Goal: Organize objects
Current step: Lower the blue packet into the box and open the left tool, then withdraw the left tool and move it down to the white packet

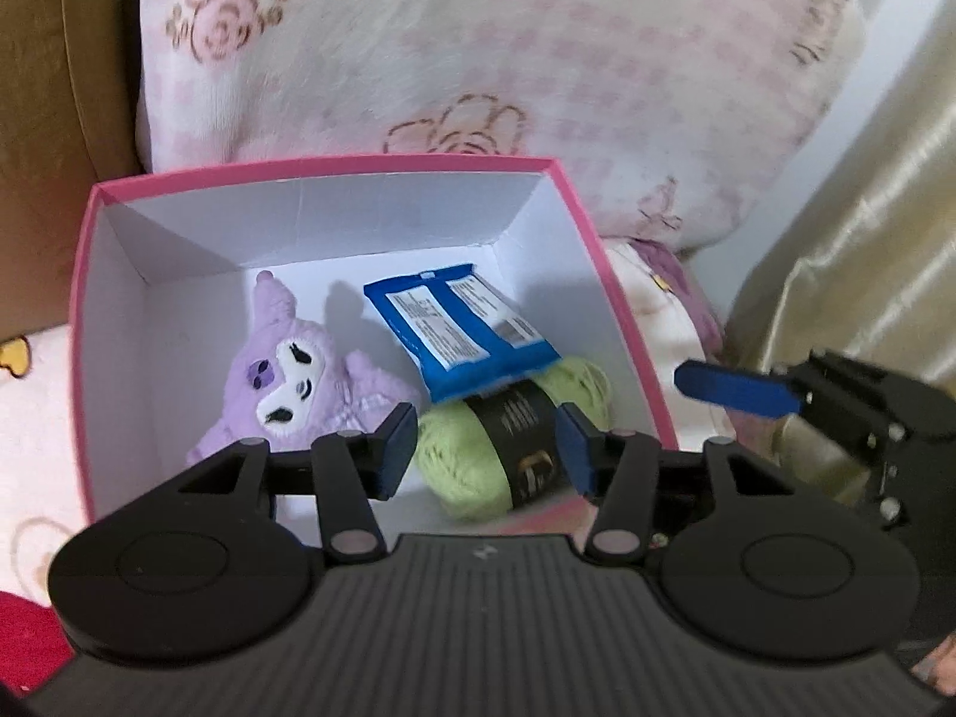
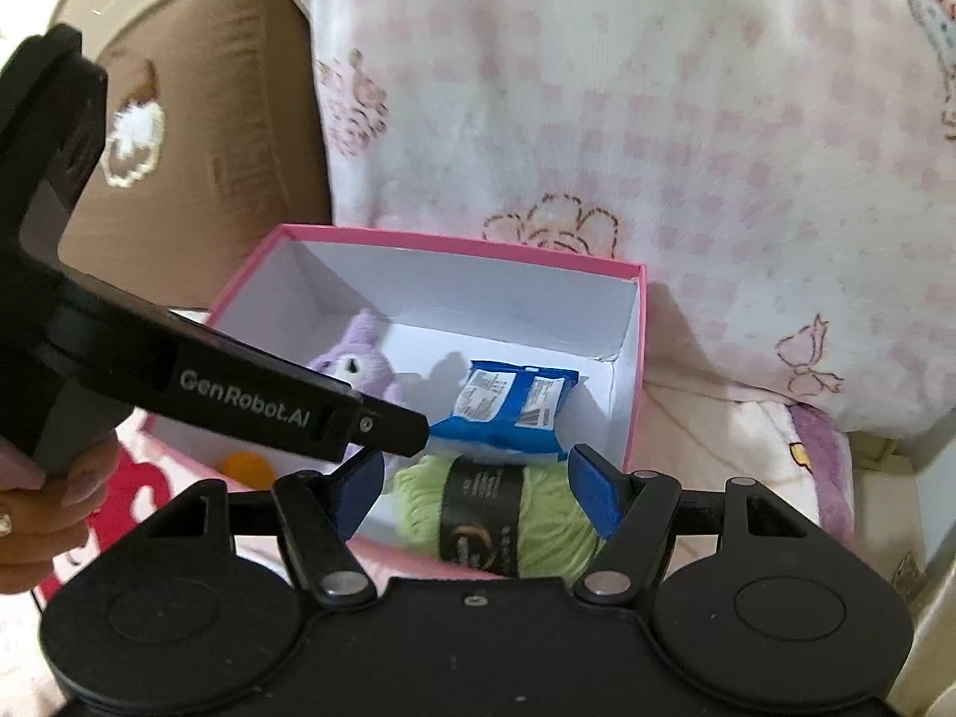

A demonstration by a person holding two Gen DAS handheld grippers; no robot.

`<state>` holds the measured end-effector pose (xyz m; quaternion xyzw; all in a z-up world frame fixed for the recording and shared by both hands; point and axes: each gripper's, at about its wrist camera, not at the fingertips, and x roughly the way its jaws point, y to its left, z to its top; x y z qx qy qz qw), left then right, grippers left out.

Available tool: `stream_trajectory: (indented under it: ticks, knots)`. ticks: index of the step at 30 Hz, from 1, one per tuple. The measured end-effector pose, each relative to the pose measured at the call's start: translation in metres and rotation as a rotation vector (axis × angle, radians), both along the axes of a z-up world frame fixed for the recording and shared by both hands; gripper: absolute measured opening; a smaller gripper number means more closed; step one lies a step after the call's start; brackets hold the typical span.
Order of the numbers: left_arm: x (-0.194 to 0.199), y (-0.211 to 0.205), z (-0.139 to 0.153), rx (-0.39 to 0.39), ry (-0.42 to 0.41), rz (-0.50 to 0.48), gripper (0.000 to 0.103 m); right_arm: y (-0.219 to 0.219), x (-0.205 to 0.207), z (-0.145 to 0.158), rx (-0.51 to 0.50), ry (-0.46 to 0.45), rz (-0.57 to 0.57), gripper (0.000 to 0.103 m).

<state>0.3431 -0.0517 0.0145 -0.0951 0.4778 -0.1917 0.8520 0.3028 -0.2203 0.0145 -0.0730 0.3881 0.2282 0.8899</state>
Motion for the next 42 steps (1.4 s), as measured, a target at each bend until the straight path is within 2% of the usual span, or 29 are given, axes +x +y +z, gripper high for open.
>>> stream_trajectory:
  ticks: [4,13,16,24,29,36,42]
  knots:
    - [-0.022,0.004,0.019,0.002,-0.024,-0.021,0.055,0.000,-0.021,0.013,0.002,-0.010,0.020,0.072]
    - [-0.068,0.021,0.045,0.010,-0.046,-0.030,0.058,0.006,-0.065,0.035,-0.021,-0.021,0.066,0.073]
    - [-0.082,0.027,0.052,0.032,-0.052,-0.033,0.059,0.005,-0.075,0.040,0.001,0.008,0.074,0.073]
    - [-0.121,0.038,0.070,0.076,-0.061,-0.074,0.059,0.009,-0.113,0.050,0.003,-0.017,0.093,0.073]
    - [-0.147,0.053,0.072,0.056,-0.044,-0.100,0.061,0.010,-0.137,0.058,0.022,-0.031,0.091,0.074]
    - [-0.174,0.064,0.069,0.096,-0.041,-0.126,0.062,0.009,-0.167,0.058,0.053,-0.030,0.091,0.074]
    - [-0.190,0.072,0.065,0.081,-0.027,-0.118,0.062,0.011,-0.186,0.059,0.061,-0.025,0.117,0.074]
